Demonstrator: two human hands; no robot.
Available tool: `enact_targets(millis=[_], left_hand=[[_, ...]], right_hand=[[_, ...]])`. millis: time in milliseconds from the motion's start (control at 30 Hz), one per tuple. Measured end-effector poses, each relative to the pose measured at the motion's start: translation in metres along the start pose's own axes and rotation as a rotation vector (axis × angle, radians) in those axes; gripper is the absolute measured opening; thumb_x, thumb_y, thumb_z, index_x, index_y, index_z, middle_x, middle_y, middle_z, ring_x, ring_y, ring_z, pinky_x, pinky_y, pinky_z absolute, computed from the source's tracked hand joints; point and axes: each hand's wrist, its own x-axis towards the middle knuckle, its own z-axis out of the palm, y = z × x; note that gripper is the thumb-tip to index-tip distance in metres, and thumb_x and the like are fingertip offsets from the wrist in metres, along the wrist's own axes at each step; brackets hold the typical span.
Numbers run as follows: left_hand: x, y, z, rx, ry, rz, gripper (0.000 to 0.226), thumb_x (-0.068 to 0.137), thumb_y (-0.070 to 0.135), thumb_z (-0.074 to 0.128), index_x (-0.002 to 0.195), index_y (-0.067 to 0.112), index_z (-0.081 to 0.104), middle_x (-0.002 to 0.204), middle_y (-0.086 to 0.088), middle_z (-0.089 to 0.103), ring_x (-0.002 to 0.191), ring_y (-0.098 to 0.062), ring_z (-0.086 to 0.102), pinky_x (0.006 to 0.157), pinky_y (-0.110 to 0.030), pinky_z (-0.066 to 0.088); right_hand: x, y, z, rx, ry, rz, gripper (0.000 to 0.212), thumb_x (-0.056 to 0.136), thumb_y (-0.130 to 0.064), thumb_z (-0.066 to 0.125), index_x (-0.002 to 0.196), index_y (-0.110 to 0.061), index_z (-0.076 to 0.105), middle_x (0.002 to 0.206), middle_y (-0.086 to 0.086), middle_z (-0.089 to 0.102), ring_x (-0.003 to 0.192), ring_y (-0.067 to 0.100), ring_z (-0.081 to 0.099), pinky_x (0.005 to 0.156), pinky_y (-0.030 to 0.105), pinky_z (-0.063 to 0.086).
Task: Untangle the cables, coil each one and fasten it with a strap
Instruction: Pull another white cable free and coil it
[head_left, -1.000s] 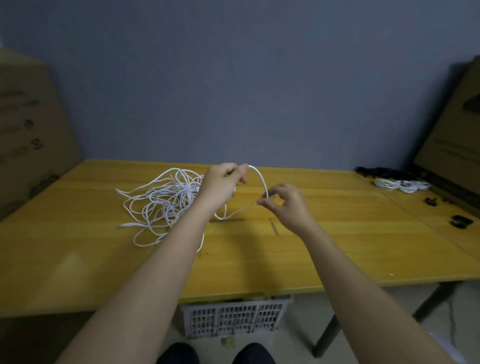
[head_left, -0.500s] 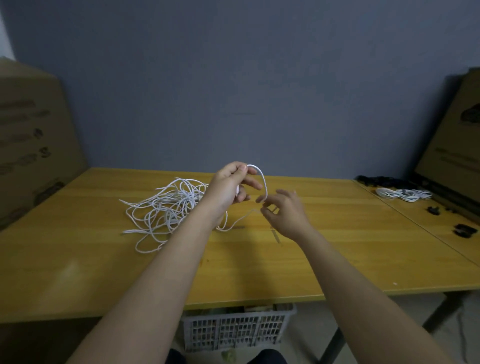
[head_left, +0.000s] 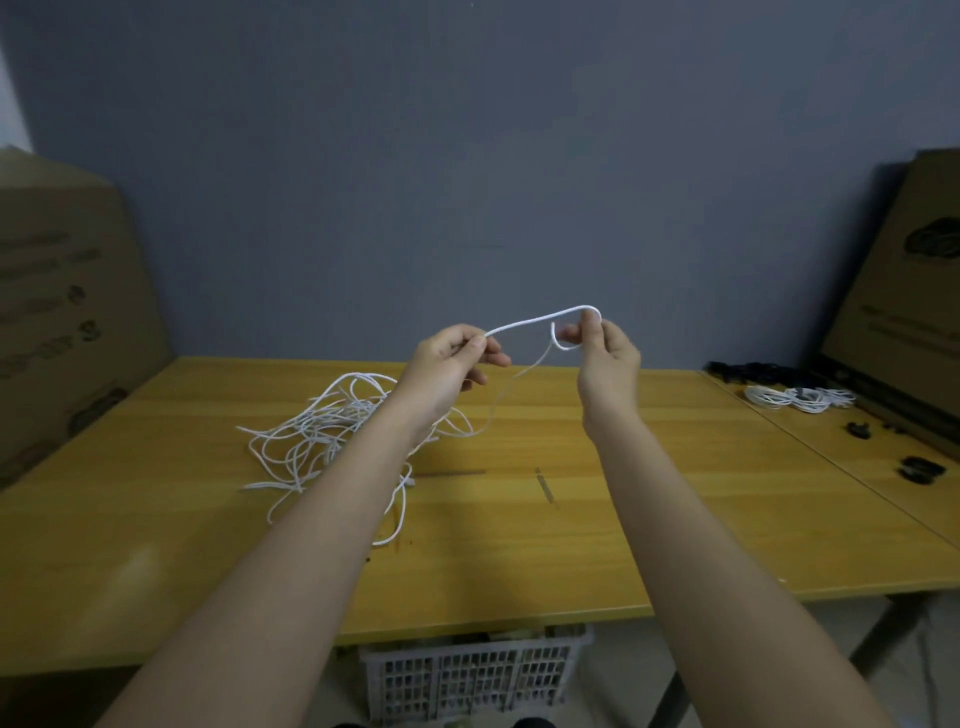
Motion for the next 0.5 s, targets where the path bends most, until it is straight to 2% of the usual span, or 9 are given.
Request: enact_targets(millis=[100,167,233,300,333,367,400,467,500], left_hand=[[0.012,0.015,-0.002,0.017,0.015,0.033,0.025,0.102,0.014,0.041,0.084,0.017,0.059,0.075,0.004,0.067,0.052,-0.003,0.048,0.057,-0.016,0.041],[0.019,0.022,-0.006,0.014,0.046,0.051,0.026,0.102,0.014,0.042,0.083,0.016,0.060,0.069,0.002,0.063,0.049,-0.003,0.046,0.053,-0.015,0.039],[0.025,0.026,-0.009,0.015,0.092,0.057,0.027,0.101,0.014,0.043,0.082,0.017,0.061,0.066,0.002,0.060,0.049,-0.005,0.044,0.052,-0.016,0.038],[0.031,0.029,-0.010,0.007,0.145,0.056,0.028,0.101,0.014,0.043,0.080,0.018,0.061,0.064,0.001,0.058,0.046,-0.004,0.042,0.050,-0.015,0.037],[0.035,0.032,-0.011,-0.026,0.182,0.051,0.029,0.102,0.013,0.042,0.078,0.017,0.060,0.064,0.000,0.056,0.042,-0.002,0.041,0.048,-0.015,0.035],[0.038,0.035,-0.013,-0.073,0.220,0.046,0.030,0.102,0.013,0.042,0.077,0.017,0.058,0.063,-0.001,0.054,0.040,-0.001,0.039,0.046,-0.014,0.034],[0.041,0.038,-0.016,-0.110,0.254,0.045,0.030,0.102,0.013,0.041,0.077,0.016,0.058,0.063,-0.001,0.053,0.039,-0.001,0.038,0.046,-0.014,0.033],[0.046,0.043,-0.022,-0.109,0.284,0.052,0.030,0.102,0.013,0.041,0.077,0.016,0.058,0.063,0.001,0.054,0.040,-0.002,0.038,0.048,-0.016,0.033],[0.048,0.044,-0.024,-0.092,0.278,0.056,0.030,0.102,0.013,0.042,0.078,0.016,0.059,0.064,0.002,0.056,0.042,-0.002,0.038,0.049,-0.017,0.033]], right_hand=[[0.010,-0.019,0.006,0.241,-0.030,0.084,0.027,0.097,-0.023,0.054,0.073,-0.013,0.060,0.069,-0.001,0.062,0.070,0.011,0.059,0.087,0.031,0.049],[0.019,-0.031,0.006,0.396,-0.064,0.120,0.026,0.097,-0.021,0.055,0.073,-0.011,0.059,0.067,-0.001,0.056,0.067,0.011,0.056,0.085,0.033,0.050],[0.025,-0.036,0.006,0.560,-0.159,0.156,0.031,0.100,-0.023,0.047,0.072,-0.010,0.054,0.060,-0.001,0.052,0.061,0.012,0.057,0.077,0.028,0.052],[0.027,-0.040,0.002,0.599,-0.307,0.222,0.033,0.102,-0.029,0.039,0.075,-0.013,0.048,0.047,-0.005,0.042,0.042,0.008,0.048,0.054,0.020,0.050],[0.029,-0.039,-0.003,0.509,-0.383,0.226,0.033,0.102,-0.032,0.038,0.076,-0.014,0.047,0.045,-0.006,0.035,0.035,0.006,0.036,0.042,0.018,0.039],[0.032,-0.037,-0.009,0.307,-0.438,0.173,0.033,0.102,-0.034,0.039,0.076,-0.015,0.049,0.046,-0.007,0.031,0.035,0.006,0.028,0.037,0.018,0.029],[0.036,-0.032,-0.016,0.020,-0.477,0.062,0.033,0.102,-0.033,0.041,0.076,-0.016,0.053,0.048,-0.008,0.031,0.038,0.007,0.027,0.039,0.019,0.025],[0.043,-0.019,-0.027,-0.553,-0.502,-0.196,0.030,0.102,-0.027,0.043,0.078,-0.020,0.060,0.054,-0.007,0.038,0.048,0.011,0.037,0.048,0.025,0.030],[0.046,-0.013,-0.030,-0.723,-0.488,-0.260,0.028,0.102,-0.025,0.042,0.080,-0.021,0.060,0.057,-0.005,0.042,0.053,0.014,0.041,0.052,0.028,0.032]])
